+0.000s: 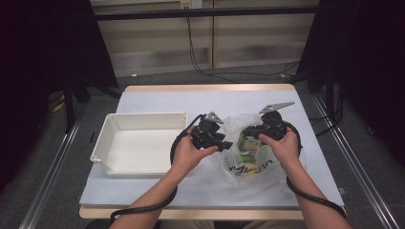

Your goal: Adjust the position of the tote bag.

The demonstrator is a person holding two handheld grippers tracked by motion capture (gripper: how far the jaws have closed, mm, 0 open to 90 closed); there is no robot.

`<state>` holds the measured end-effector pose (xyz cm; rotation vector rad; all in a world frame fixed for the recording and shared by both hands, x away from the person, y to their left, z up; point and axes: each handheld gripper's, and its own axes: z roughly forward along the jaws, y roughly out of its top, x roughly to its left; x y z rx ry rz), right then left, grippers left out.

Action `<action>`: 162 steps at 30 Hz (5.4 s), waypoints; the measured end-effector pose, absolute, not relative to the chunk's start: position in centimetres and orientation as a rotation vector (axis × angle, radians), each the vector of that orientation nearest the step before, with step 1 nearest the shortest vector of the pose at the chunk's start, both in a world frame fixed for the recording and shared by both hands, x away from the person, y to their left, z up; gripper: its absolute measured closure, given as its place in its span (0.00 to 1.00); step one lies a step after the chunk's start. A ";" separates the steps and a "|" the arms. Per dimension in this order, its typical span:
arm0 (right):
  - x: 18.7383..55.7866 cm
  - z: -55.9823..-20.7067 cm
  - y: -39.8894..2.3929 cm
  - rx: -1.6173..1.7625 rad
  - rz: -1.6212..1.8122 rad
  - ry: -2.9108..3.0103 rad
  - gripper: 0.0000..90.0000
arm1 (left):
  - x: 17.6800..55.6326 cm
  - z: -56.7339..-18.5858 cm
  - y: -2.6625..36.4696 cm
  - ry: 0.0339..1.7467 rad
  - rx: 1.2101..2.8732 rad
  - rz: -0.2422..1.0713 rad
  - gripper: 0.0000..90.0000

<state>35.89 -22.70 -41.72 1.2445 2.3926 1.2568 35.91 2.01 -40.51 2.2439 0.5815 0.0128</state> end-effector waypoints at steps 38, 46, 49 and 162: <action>30.3 -45.6 -26.0 1.153 1.115 2.531 0.91 | 40.0 -45.3 -2.4 0.679 2.220 -0.014 0.89; 28.2 -46.3 -27.5 1.158 1.153 2.513 0.91 | 40.5 -46.5 -1.7 0.739 2.242 -0.002 0.93; 27.7 -46.3 -28.0 1.170 1.135 2.507 0.90 | 40.1 -46.3 -1.6 0.713 2.238 -0.023 0.88; 25.1 -45.8 -27.2 1.149 1.216 2.524 0.73 | 35.1 -45.4 0.6 0.601 2.310 -0.226 0.86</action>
